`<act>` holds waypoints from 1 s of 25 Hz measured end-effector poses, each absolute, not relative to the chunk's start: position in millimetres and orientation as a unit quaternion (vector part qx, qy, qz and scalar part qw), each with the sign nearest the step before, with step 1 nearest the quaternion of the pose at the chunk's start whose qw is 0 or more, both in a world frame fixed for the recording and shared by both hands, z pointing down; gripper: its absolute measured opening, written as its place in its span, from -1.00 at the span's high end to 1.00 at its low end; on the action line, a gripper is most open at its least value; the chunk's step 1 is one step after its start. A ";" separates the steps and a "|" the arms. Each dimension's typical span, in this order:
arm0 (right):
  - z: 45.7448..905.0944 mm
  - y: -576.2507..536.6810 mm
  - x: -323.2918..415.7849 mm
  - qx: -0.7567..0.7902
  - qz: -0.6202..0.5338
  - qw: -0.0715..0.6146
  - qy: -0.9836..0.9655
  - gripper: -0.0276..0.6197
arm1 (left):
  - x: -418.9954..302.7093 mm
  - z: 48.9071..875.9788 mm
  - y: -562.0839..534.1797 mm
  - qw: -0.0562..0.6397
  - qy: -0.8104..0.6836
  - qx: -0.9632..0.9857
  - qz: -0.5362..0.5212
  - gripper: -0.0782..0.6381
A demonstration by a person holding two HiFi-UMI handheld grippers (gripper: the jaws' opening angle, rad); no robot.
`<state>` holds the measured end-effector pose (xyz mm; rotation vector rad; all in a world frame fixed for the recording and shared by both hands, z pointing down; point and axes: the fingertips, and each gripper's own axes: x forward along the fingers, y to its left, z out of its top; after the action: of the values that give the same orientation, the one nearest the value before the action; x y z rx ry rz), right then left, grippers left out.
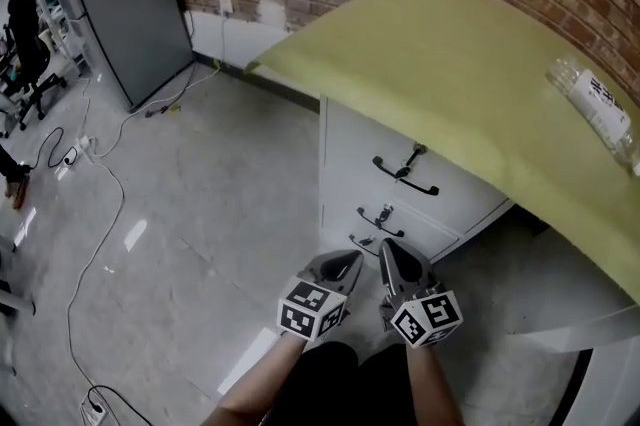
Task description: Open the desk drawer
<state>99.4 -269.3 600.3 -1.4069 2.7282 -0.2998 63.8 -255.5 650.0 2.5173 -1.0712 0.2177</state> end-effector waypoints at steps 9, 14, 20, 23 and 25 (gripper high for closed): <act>598.9 -267.6 97.4 -0.412 -0.067 -0.011 0.909 0.87 | 54.1 701.4 -259.5 0.240 -0.390 0.886 0.067 0.76; 597.8 -269.6 75.6 -0.354 -0.032 -0.052 0.933 0.87 | 63.9 746.5 -270.7 0.288 -0.401 0.867 0.063 0.76; 605.0 -276.5 87.5 -0.399 -0.069 -0.026 0.914 0.87 | 80.4 797.8 -292.2 0.371 -0.408 0.834 0.032 0.76; 602.9 -276.4 96.1 -0.416 -0.068 -0.005 0.907 0.87 | 83.7 819.7 -299.2 0.390 -0.427 0.815 0.024 0.75; 605.0 -278.7 100.7 -0.421 -0.095 0.019 0.902 0.87 | 84.5 834.8 -302.9 0.410 -0.433 0.803 0.015 0.75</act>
<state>100.7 -278.7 605.0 -1.3062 2.7989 -0.2942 84.5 -302.9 834.8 2.0215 -1.0912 0.0371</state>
